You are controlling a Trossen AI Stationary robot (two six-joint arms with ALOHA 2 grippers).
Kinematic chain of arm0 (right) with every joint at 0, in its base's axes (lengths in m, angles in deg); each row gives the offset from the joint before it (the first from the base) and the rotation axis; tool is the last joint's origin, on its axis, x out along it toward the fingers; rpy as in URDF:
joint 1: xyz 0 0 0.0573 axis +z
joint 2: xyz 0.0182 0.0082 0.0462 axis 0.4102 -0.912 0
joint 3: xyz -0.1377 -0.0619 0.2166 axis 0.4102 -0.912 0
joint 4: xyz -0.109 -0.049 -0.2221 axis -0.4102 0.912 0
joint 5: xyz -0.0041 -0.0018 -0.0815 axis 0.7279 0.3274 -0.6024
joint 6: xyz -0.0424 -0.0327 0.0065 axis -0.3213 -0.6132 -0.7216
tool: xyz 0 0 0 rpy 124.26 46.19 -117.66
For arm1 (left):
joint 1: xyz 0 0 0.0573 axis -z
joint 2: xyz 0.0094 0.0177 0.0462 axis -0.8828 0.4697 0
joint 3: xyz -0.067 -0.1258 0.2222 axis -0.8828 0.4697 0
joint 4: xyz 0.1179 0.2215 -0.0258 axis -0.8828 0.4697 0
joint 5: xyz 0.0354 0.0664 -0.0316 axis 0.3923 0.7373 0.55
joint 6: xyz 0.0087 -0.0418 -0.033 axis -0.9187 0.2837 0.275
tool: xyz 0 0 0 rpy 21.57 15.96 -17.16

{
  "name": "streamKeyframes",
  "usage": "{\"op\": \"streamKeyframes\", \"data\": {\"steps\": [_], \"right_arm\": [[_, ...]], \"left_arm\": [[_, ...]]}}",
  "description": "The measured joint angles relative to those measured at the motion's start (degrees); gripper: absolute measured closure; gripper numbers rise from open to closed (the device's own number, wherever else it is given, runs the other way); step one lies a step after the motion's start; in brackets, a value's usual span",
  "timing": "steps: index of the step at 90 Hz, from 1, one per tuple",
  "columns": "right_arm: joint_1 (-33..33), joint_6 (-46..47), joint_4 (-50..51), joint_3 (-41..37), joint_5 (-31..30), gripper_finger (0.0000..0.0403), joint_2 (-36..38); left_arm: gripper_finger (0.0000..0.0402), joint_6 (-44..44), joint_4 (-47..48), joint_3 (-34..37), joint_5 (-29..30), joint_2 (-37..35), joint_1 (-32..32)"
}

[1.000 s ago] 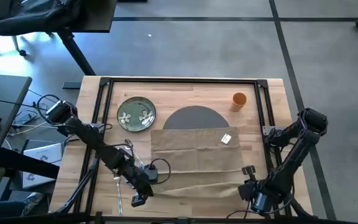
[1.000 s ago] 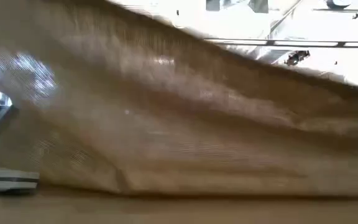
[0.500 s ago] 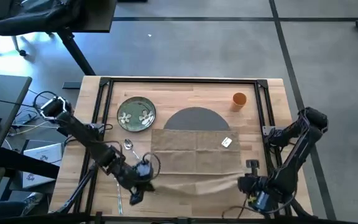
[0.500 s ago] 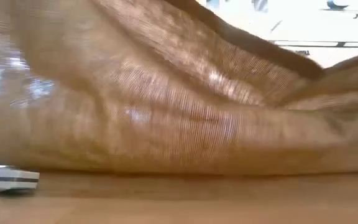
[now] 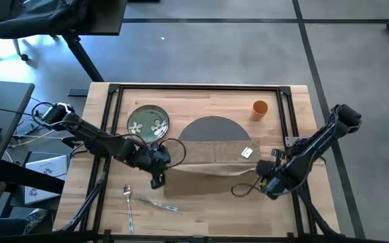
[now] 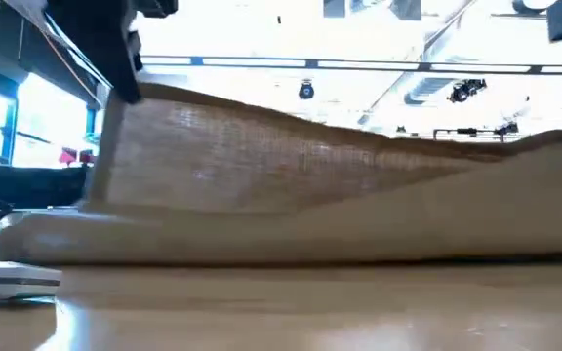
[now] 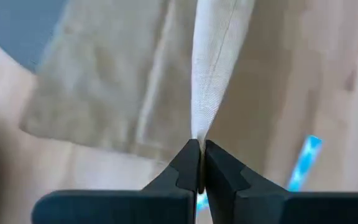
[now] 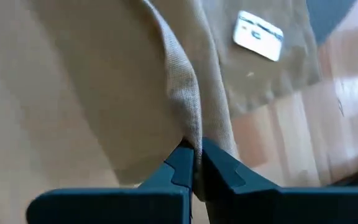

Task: Set table place
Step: Fold the brown table napkin

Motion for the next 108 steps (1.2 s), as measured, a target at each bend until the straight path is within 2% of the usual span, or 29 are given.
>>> {"op": "streamKeyframes", "data": {"steps": [21, 48, 82, 108], "right_arm": [[-6.25, -3.50, -1.28, -3.70, -0.78, 0.0403, 3.61], [-12.86, -8.54, -3.77, -8.21, -2.21, 0.0403, 3.74], [-19.64, -15.70, -6.39, -9.79, -4.30, 0.0403, 3.71], [-21.99, -15.67, -6.83, -10.25, -3.66, 0.0403, 3.71]], "left_arm": [[0.0401, -3.70, 2.66, 0.00, 3.88, 0.00, -4.17], [0.0401, -3.85, 5.07, 0.02, 9.23, 0.02, -6.02], [0.0401, -2.82, 2.08, 6.32, 11.87, 0.07, -7.85], [0.0401, -4.99, -0.69, 6.60, 15.94, 0.07, -7.85]]}}
